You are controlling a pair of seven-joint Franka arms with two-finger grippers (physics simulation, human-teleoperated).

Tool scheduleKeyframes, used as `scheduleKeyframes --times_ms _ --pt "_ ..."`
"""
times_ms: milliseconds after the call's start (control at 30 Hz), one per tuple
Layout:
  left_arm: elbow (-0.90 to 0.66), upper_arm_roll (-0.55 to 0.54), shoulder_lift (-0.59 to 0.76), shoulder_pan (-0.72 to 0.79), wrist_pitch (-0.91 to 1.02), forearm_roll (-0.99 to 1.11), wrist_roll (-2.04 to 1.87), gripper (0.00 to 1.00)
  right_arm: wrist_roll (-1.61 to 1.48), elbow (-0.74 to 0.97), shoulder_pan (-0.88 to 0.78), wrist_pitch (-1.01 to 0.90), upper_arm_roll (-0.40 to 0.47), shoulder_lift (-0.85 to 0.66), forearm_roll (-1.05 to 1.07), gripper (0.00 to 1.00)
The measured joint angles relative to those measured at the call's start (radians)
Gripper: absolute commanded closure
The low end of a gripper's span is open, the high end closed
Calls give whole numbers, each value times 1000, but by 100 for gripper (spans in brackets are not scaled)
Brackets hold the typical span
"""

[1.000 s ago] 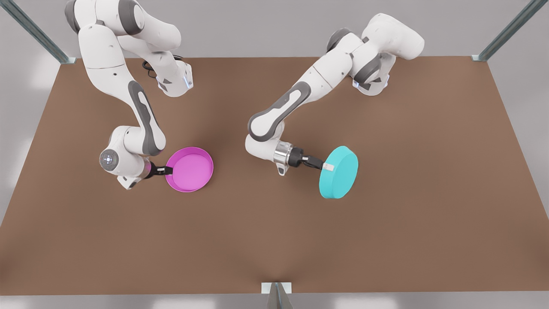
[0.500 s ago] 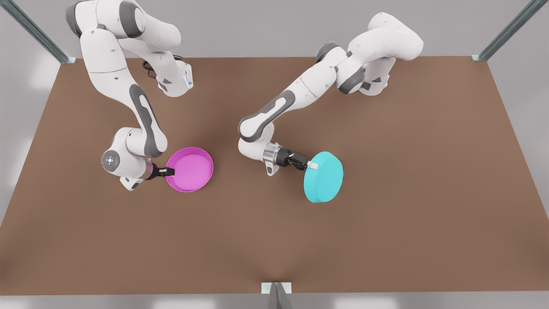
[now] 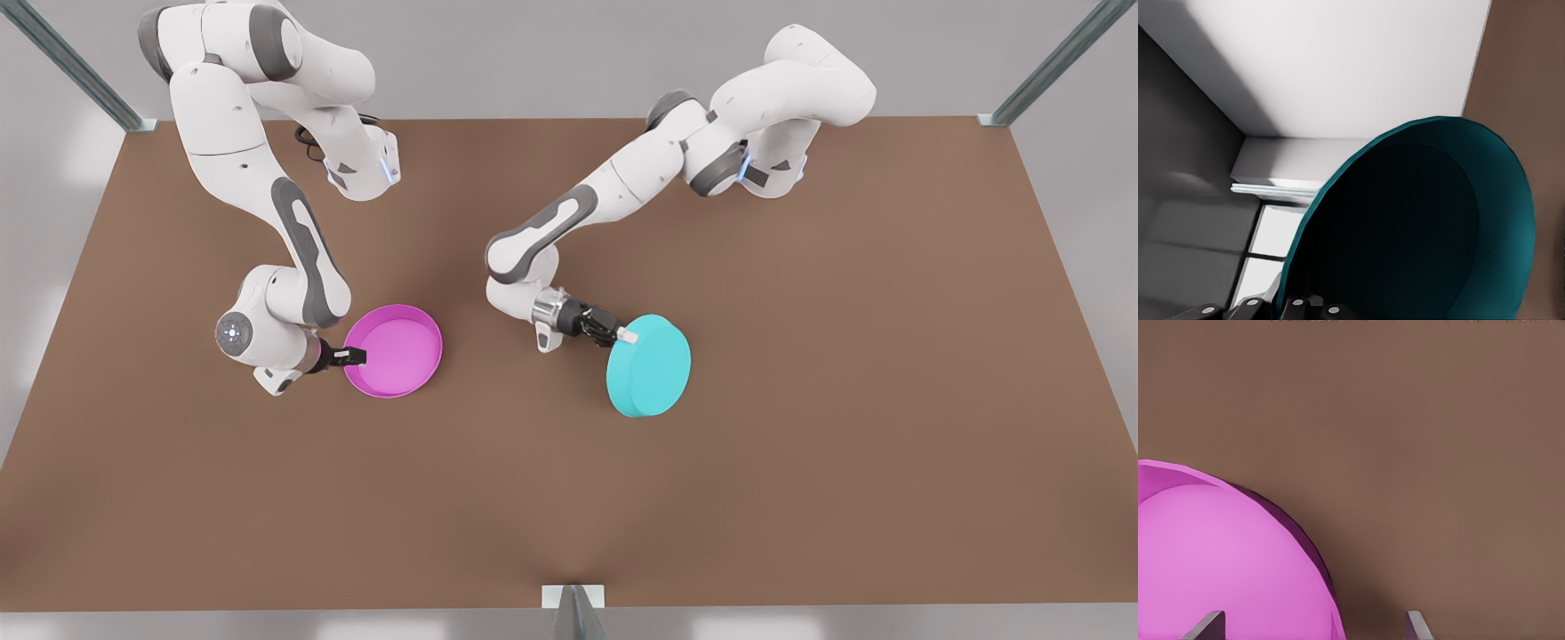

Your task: Flip the blue plate over with the left arm, and stack the pink plate on top of the blue plate with the right arm

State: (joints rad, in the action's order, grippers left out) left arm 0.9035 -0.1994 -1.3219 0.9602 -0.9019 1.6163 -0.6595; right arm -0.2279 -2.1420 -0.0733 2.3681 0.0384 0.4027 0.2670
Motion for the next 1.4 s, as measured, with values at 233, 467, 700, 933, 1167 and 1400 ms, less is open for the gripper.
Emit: scheduleKeyframes --times_ms 233,467,700,933,1167,1400 --pt "3 1 -10 2 -10 4 -30 0 -7 -7 0 8 0 3 1 0" --pt "-89 -157 -11 -7 -41 -38 -57 0 -12 -6 6 24 -4 22 4 0" --pt "-203 -194 58 -79 -261 -378 -193 0 -15 0 3 30 -6 30 12 0" --pt "-246 -197 161 -175 -662 -696 -495 0 -23 3 1 39 -14 41 37 0" --pt "-238 -187 594 -691 -989 -1110 -884 0 -29 5 2 46 -20 50 44 0" --pt "-75 -159 663 -1072 -740 -1353 -631 0 -38 8 10 56 -35 59 50 46"
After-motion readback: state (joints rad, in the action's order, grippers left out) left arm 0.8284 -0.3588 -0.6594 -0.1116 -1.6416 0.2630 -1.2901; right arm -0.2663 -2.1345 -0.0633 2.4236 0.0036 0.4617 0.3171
